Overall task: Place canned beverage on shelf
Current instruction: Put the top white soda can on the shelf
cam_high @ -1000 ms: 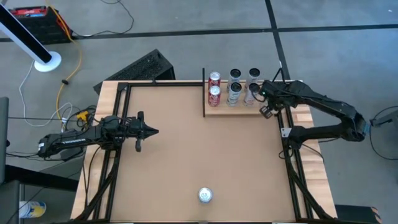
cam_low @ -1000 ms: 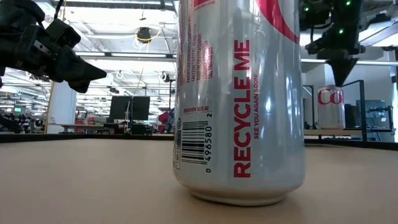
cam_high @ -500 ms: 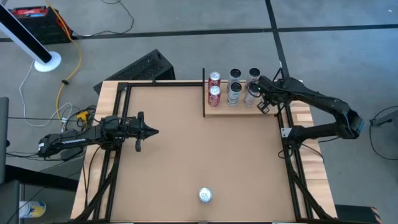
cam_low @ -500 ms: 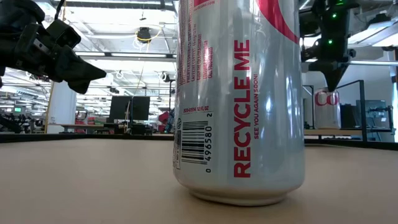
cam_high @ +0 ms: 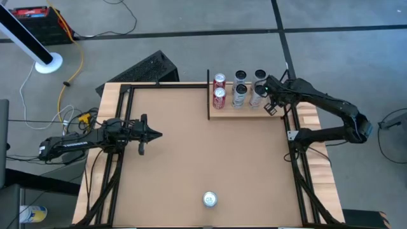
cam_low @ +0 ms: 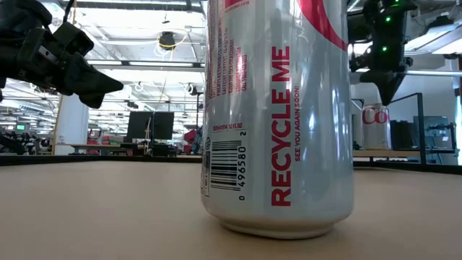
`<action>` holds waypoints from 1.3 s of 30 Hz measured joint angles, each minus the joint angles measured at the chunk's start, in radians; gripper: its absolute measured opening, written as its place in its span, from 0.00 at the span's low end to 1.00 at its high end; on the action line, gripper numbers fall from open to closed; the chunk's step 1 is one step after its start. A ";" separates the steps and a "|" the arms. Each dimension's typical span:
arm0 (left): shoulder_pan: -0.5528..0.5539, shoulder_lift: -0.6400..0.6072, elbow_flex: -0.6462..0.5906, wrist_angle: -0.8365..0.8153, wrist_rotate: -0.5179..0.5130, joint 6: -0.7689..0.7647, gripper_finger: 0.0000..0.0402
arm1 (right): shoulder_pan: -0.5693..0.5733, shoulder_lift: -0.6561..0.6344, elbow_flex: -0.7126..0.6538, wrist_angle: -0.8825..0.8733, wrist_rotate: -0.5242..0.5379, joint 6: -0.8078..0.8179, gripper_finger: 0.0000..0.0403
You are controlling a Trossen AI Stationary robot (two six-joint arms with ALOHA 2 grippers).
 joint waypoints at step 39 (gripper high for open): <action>0.000 0.000 0.000 0.000 0.007 -0.029 0.00 | -0.097 0.002 0.000 0.156 -0.005 -0.030 0.05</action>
